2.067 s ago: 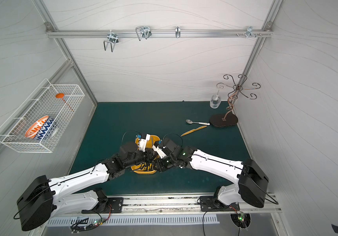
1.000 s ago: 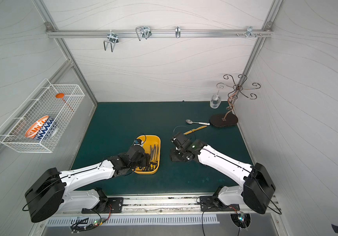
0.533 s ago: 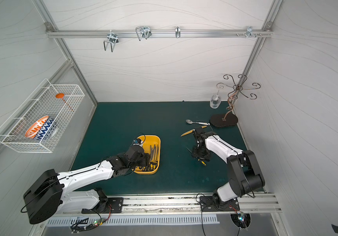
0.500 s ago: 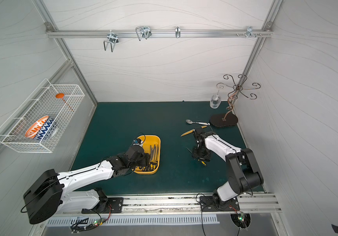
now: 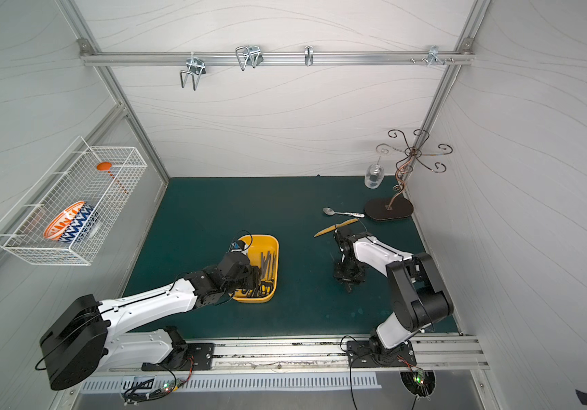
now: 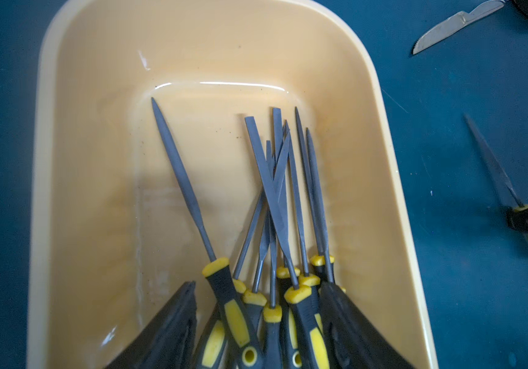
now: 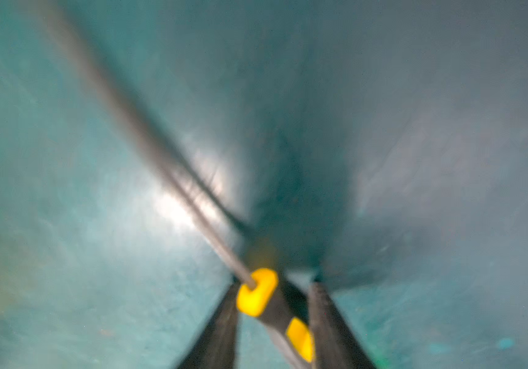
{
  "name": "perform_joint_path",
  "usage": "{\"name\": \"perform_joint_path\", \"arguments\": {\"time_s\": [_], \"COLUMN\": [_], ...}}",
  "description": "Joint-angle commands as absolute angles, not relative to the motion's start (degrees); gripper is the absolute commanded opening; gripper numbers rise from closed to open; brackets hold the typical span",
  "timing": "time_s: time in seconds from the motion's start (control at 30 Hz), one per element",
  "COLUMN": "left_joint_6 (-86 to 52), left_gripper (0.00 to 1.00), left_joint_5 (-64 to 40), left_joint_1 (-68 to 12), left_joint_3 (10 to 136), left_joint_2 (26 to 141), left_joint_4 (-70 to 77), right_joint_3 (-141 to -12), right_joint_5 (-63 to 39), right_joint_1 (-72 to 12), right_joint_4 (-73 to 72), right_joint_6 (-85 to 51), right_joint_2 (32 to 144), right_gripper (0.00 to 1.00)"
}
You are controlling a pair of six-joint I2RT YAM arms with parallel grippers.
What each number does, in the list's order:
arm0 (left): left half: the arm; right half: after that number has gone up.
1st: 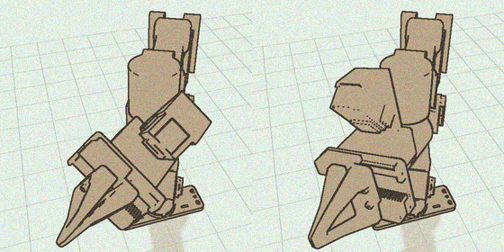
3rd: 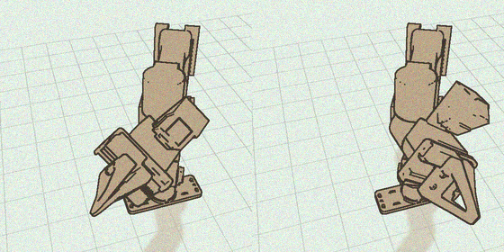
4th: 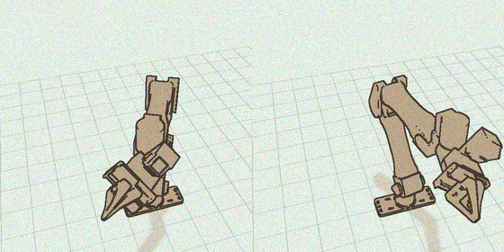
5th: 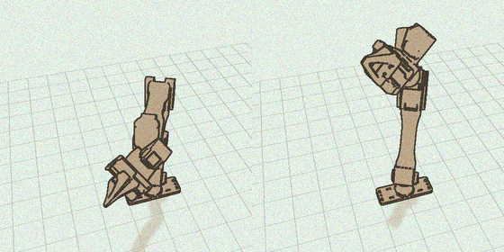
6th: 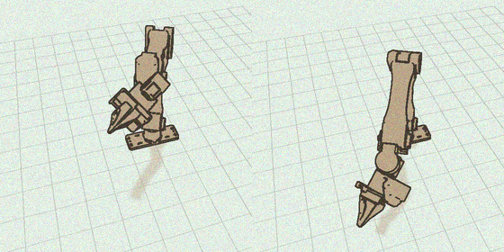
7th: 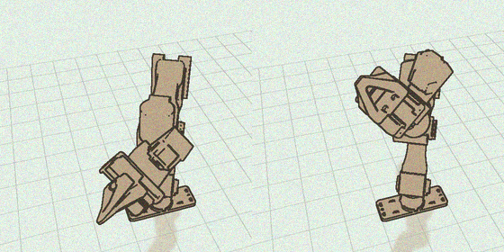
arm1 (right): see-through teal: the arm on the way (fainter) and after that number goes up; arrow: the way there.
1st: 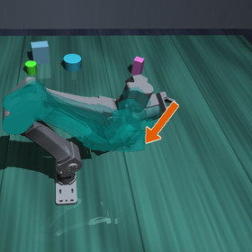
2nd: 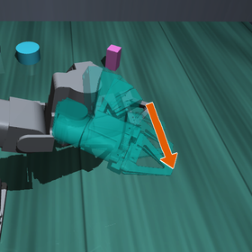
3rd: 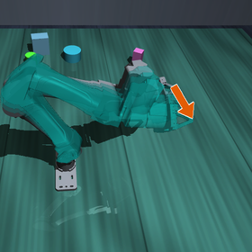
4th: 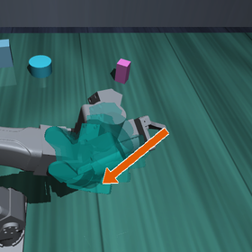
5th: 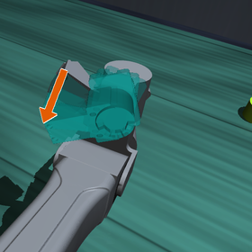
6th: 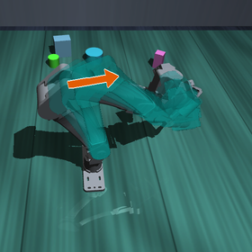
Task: Put the file tool into the storage box
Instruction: Pick up the file tool from the center of the board.
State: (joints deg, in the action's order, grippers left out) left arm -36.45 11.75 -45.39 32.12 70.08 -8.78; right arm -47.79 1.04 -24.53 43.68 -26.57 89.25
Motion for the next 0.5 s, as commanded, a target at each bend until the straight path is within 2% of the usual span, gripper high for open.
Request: {"name": "perform_joint_path", "arguments": {"time_s": [0.0,0.07,0.13,0.33,0.47], "left_joint_6": [-36.7,-36.4,-35.7,-36.4,-37.1], "left_gripper": [0.66,0.67,0.68,0.75,0.78], "left_joint_5": [11.4,10.6,8.9,-0.6,-3.9], "left_joint_1": [-45.3,-45.3,-45.2,-45.1,-45.1], "left_joint_3": [34.3,34.3,34.1,29.9,28.0], "left_joint_2": [69.7,69.2,68.3,63.2,61.5], "left_joint_4": [-7.4,-6.9,-5.6,7.0,12.1], "right_joint_3": [-44.7,-44.5,-44.4,-44.2,-45.1], "right_joint_5": [-3.8,-4.2,-5.8,-18.2,-23.0], "right_joint_1": [-29.0,-30.7,-32.4,-40.2,-44.8], "right_joint_4": [43.6,43.1,41.8,32.3,28.1], "right_joint_6": [-29.1,-30.0,-30.5,-34.4,-36.4], "right_joint_2": [89.3,88.4,86.3,75.2,72.6], "right_gripper": [0.19,0.11,0.09,0.13,0.16]}}
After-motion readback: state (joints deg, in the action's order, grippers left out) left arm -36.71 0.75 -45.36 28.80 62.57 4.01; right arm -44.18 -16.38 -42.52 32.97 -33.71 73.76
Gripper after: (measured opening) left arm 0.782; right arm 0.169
